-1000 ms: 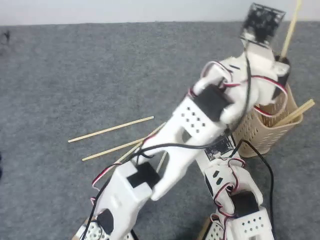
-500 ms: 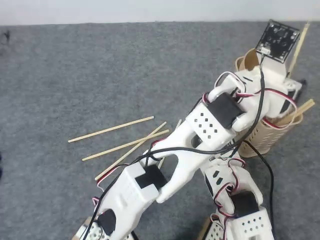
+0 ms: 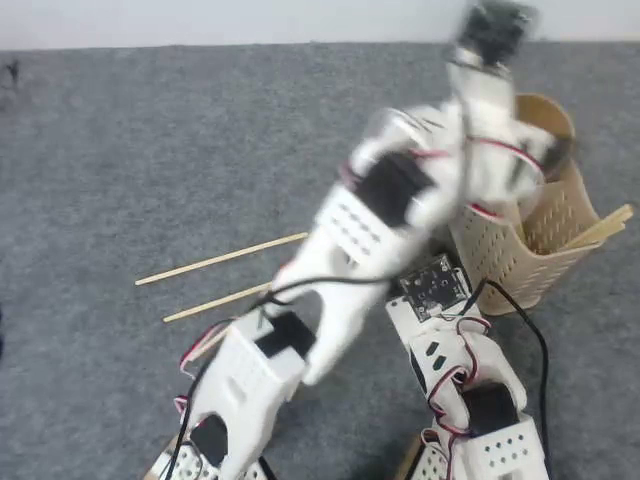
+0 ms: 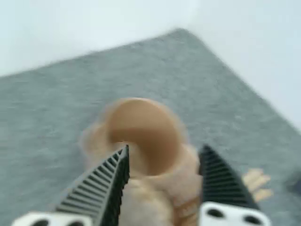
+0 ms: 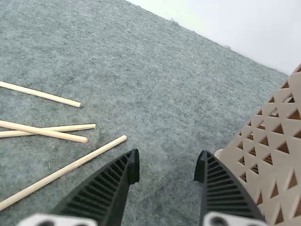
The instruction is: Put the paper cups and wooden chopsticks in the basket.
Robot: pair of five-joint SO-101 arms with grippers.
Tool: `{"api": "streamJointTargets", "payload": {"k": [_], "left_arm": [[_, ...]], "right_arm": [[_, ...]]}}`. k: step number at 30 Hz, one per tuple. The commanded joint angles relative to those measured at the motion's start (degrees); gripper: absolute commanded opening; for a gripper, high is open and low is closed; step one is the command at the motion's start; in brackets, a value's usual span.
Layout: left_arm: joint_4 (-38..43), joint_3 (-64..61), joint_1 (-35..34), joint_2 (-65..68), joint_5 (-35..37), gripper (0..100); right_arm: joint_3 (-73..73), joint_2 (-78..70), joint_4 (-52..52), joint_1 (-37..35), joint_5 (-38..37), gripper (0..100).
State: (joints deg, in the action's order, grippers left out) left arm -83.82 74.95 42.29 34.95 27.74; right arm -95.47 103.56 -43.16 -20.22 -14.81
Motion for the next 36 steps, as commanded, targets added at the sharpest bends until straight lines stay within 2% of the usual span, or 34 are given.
{"api": "streamJointTargets", "payload": {"k": [1,3,9,12,15,17,22,27,32,36], "left_arm": [[-11.9,10.2,-10.5,-2.5,-13.8,14],[-17.4,13.1,-14.8,-2.2,-20.0,12],[-17.1,4.4,-32.5,-5.4,-32.3,11],[-17.1,-9.3,-35.4,-7.1,-42.9,11],[-17.0,-29.6,-35.8,-9.7,-58.1,11],[-16.6,-39.4,-36.3,-11.3,-63.9,11],[-16.7,-47.3,-44.0,-12.3,-69.3,12],[-16.4,-52.4,-51.6,-8.8,-81.4,12],[-12.4,-52.8,-54.2,-2.5,-84.9,12],[-12.0,-53.7,-53.5,2.1,-86.2,12]], "right_arm": [[-0.9,0.5,1.2,0.1,-0.7,20.8],[-0.9,0.5,1.3,0.1,-0.7,20.8],[-0.9,0.5,1.4,0.1,-0.7,20.8],[-0.9,0.5,1.4,0.2,-0.7,20.8],[-0.9,0.5,1.4,0.2,-0.7,20.8],[-0.9,0.5,1.4,0.2,-0.7,20.8],[-0.9,0.5,1.3,0.2,-0.7,20.8],[-0.9,0.5,1.4,0.2,-0.7,20.8],[-0.9,0.5,1.3,0.2,-0.7,20.8],[-0.9,0.5,1.3,0.2,-0.7,20.8]]}}
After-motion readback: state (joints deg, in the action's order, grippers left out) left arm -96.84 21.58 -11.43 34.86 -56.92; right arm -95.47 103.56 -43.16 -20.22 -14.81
